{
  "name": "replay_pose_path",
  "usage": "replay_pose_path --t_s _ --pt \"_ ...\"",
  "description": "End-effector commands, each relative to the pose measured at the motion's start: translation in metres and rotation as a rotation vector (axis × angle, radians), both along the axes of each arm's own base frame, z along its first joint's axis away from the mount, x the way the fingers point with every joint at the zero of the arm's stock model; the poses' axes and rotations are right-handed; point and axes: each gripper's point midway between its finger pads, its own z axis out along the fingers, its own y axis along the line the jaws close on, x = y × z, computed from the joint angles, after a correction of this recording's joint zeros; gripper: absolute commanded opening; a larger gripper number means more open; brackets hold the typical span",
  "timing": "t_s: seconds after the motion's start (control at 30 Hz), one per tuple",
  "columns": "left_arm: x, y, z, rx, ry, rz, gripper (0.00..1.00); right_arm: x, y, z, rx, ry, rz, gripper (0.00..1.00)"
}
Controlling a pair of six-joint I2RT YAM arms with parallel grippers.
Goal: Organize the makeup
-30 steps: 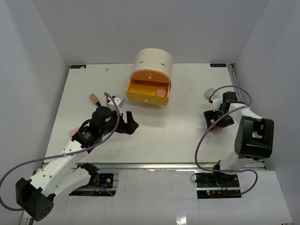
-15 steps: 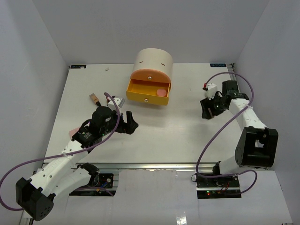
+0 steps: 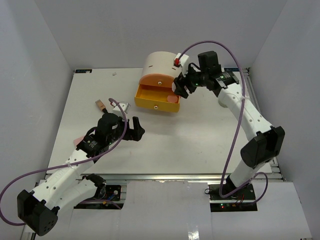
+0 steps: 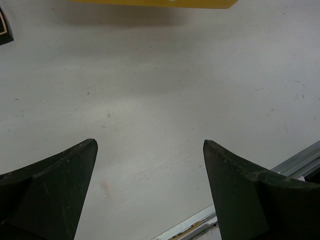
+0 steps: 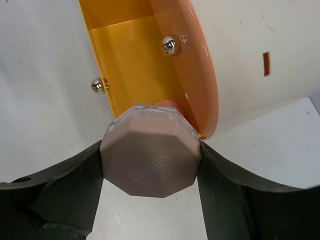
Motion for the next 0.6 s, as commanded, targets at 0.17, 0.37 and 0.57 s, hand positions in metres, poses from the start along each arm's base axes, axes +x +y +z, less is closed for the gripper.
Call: replay_pose_path --t_s 0.17,0.37,0.57 --pt "0.007 0.008 -0.001 0.026 -0.009 0.052 0.98 0.027 0.031 -0.024 -0.037 0.039 -0.093 0.77" --pt "0.008 0.009 -0.004 0.033 -0.001 0.057 0.98 0.014 0.03 -0.013 -0.017 0.024 -0.082 0.9" --pt "0.014 0.015 -0.015 0.061 0.028 0.106 0.98 -0.009 0.01 0.016 0.022 -0.031 -0.056 0.9"
